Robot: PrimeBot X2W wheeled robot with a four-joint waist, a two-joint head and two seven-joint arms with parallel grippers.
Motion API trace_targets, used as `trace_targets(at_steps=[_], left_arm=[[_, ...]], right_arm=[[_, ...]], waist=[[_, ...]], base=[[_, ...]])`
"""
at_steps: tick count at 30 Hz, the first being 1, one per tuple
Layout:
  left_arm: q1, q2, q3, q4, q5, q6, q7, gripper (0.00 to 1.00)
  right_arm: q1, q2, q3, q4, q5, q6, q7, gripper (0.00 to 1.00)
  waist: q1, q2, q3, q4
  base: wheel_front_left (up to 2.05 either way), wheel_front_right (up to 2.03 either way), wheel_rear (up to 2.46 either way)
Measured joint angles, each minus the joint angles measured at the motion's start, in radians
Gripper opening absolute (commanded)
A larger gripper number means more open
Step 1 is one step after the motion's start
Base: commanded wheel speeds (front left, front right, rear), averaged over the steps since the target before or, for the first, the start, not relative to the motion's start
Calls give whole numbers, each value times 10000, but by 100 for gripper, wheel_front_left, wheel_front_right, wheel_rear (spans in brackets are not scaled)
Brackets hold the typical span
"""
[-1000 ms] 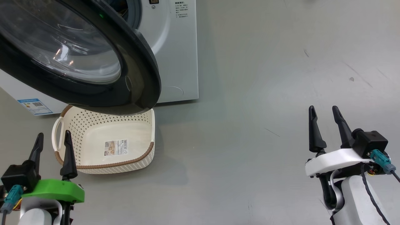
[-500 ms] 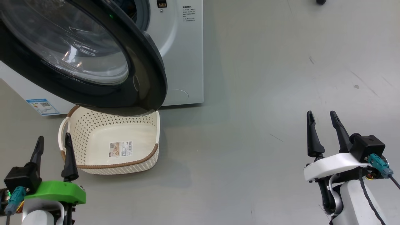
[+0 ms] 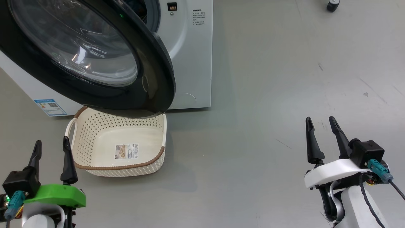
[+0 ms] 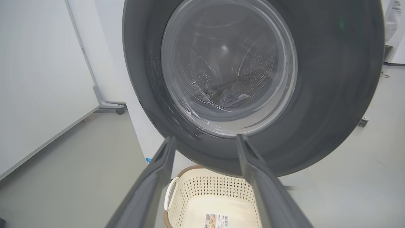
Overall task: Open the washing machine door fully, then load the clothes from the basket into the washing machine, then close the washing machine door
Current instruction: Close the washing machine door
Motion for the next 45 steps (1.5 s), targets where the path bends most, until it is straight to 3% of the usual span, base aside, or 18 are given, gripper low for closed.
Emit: trace_targets(at_steps=[26, 42, 44, 45], left_arm=[[126, -54, -79, 165, 416, -514, 0, 100], [125, -54, -79, 155, 508, -604, 0, 100], [124, -56, -77, 155, 508, -606, 0, 100], [124, -58, -75, 155, 508, -606, 0, 100]], right_arm=[[4, 0, -33, 2, 0, 0, 0, 100], [4, 0, -84, 6, 0, 0, 0, 100], [4, 0, -111, 4, 10, 0, 0, 0], [4, 0, -132, 4, 36, 0, 0, 0]], waist=[[0, 0, 108, 11], [0, 0, 211, -9], [0, 0, 231, -7], [0, 0, 240, -6]], base=[[0, 0, 0], [0, 0, 0], [0, 0, 0], [0, 0, 0]])
